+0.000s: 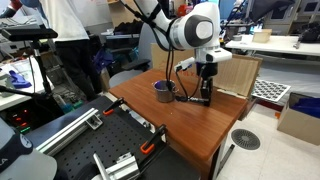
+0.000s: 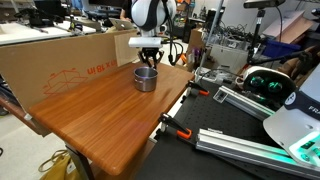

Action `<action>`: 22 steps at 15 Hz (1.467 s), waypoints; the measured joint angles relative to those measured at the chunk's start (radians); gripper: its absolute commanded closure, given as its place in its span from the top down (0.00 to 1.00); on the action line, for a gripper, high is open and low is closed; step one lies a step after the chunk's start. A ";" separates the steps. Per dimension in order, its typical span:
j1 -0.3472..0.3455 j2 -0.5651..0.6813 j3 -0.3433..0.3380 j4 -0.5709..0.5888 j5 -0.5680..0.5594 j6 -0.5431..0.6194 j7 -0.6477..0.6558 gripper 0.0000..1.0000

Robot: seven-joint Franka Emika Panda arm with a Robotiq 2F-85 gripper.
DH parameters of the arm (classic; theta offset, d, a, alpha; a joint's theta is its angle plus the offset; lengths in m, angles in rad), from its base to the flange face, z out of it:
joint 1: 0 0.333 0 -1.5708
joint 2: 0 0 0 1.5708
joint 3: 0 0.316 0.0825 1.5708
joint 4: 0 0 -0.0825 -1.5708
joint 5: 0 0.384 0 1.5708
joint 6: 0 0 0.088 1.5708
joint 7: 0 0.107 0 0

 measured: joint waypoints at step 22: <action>-0.027 -0.330 0.020 -0.294 0.007 0.151 -0.193 1.00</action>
